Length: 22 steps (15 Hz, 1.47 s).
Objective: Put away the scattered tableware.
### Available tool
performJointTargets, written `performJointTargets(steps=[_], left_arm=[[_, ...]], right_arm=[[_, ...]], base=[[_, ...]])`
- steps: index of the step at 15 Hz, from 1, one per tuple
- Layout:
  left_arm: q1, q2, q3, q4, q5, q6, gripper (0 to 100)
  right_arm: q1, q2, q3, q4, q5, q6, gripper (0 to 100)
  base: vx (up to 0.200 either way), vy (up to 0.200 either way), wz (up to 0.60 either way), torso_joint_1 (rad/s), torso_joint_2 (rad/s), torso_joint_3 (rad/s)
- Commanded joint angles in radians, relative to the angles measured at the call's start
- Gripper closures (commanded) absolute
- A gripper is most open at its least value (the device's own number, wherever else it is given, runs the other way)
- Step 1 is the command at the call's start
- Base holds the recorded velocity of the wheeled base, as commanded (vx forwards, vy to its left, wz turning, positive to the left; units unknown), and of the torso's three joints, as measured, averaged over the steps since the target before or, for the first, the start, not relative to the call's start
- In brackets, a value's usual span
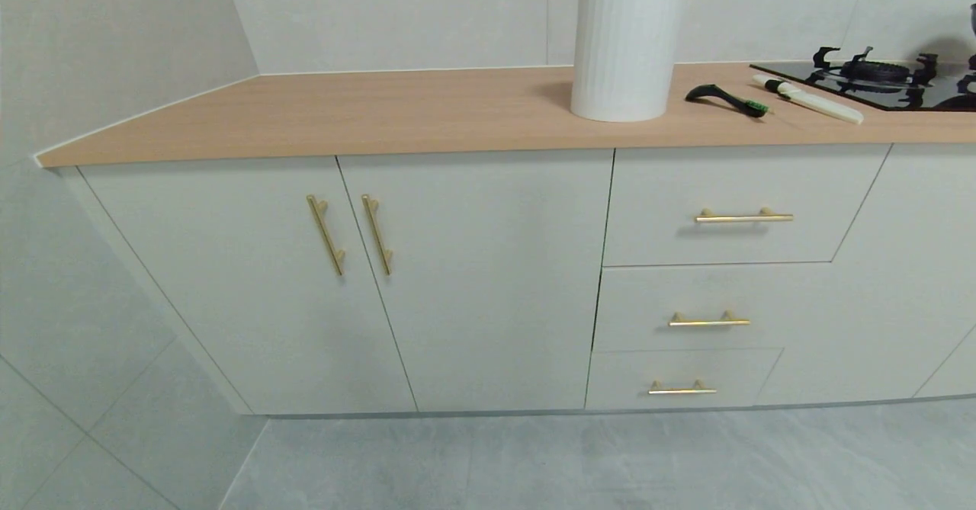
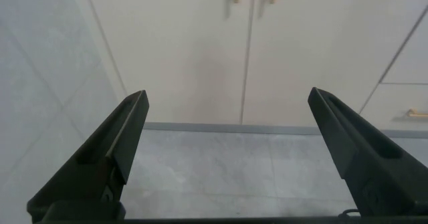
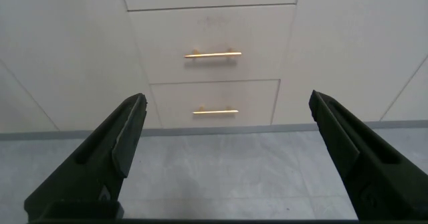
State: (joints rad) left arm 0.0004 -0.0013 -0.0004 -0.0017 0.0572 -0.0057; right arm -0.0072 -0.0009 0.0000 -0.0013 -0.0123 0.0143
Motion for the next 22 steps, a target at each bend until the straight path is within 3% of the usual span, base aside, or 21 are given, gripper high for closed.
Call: performJointTargets(steps=[1, 9, 12, 22], left_arm=[[0.0, 0.001, 0.0, 0.0, 0.001, 0.0, 0], [0.0, 0.001, 0.0, 0.0, 0.001, -0.005, 0], [0.0, 0.001, 0.0, -0.001, 0.001, 0.0, 0], [0.0, 0.001, 0.0, 0.0, 0.001, -0.007, 0]], right_arm=[[0.0, 0.002, 0.0, 0.0, 0.0, 0.0, 0], [0.0, 0.002, 0.0, 0.0, 0.0, 0.0, 0], [0.0, 0.002, 0.0, 0.0, 0.0, 0.0, 0], [0.0, 0.002, 0.0, 0.0, 0.003, -0.017, 0]], base=[[0.0, 0.0, 0.0, 0.0, 0.0, 0.0], [0.0, 0.0, 0.0, 0.0, 0.0, 0.0], [0.2, 0.0, 0.0, -0.006, 0.0, 0.007], [0.0, 0.0, 0.0, 0.0, 0.0, 0.0]])
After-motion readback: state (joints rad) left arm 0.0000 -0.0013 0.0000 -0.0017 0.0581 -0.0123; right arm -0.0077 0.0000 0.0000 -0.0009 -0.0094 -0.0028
